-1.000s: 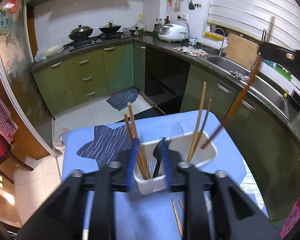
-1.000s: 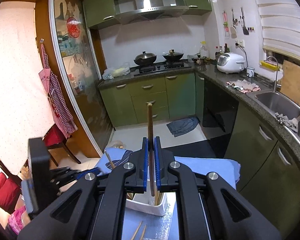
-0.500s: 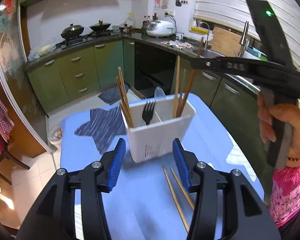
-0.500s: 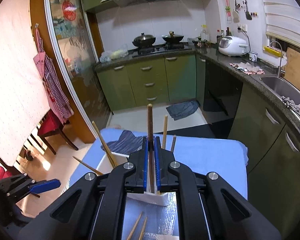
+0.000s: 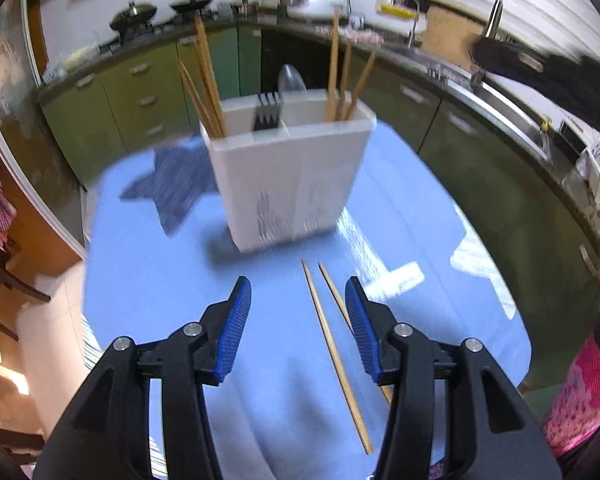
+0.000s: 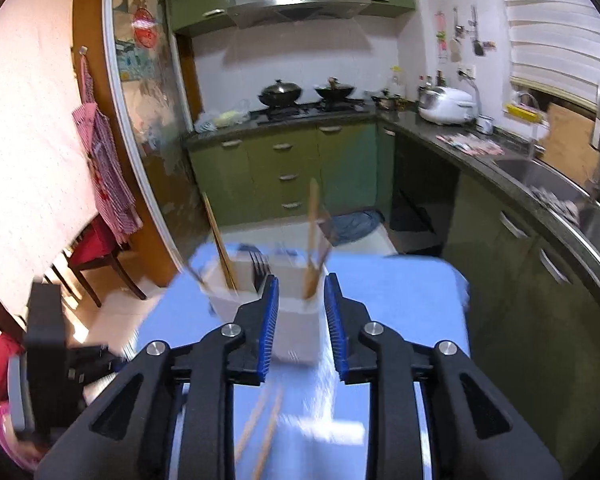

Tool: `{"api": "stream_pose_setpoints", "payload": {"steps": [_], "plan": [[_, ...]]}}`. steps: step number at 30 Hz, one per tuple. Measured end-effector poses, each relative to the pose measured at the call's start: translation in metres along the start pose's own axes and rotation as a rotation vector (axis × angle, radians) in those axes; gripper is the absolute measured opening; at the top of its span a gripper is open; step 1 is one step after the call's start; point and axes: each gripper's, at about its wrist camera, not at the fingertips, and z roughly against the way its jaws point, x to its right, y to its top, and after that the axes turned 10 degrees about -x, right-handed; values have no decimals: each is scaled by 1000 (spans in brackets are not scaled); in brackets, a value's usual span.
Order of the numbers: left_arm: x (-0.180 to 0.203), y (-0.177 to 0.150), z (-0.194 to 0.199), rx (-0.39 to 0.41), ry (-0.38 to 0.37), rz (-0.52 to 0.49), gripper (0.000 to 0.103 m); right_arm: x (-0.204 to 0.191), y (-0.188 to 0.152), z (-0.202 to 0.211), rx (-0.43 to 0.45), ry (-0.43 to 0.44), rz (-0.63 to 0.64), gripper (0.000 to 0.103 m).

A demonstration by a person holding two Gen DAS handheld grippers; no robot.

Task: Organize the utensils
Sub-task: 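Grasp one of the last two wooden chopsticks with left tool, then hold chopstick in left tool while right tool grasps the last chopstick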

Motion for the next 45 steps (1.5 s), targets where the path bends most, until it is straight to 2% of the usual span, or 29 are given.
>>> {"api": "stream_pose_setpoints", "payload": {"steps": [4, 8, 10, 12, 15, 19, 24, 26, 37, 39, 45], "plan": [[10, -2, -37, -84, 3, 11, 47, 23, -70, -6, -62, -41, -56, 24], [15, -4, -67, -144, 20, 36, 47, 57, -119, -22, -121, -45, -152, 24], [16, -4, -80, -170, 35, 48, 46, 75, -135, -29, -147, -29, -206, 24], [18, -3, -87, -186, 43, 53, 37, 84, -148, -32, -158, -23, -237, 33], [20, -2, -100, -205, 51, 68, 35, 92, -163, -33, -164, -11, -255, 33], [26, 0, -110, -227, 60, 66, 25, 91, -162, -33, -167, -1, -248, 33], [29, 2, -124, -252, 87, 75, 23, 90, -152, -38, -175, 10, -253, 33], [28, 3, -128, -261, 91, 78, 17, 90, -149, -39, -178, 10, -259, 33], [30, 1, -131, -266, 98, 71, 8, 96, -149, -41, -190, 10, -279, 33], [26, 0, -130, -263, 92, 72, 8, 95, -150, -41, -190, 8, -283, 40], [6, -7, -114, -230, 70, 82, 7, 91, -148, -48, -220, -9, -266, 41]]}}
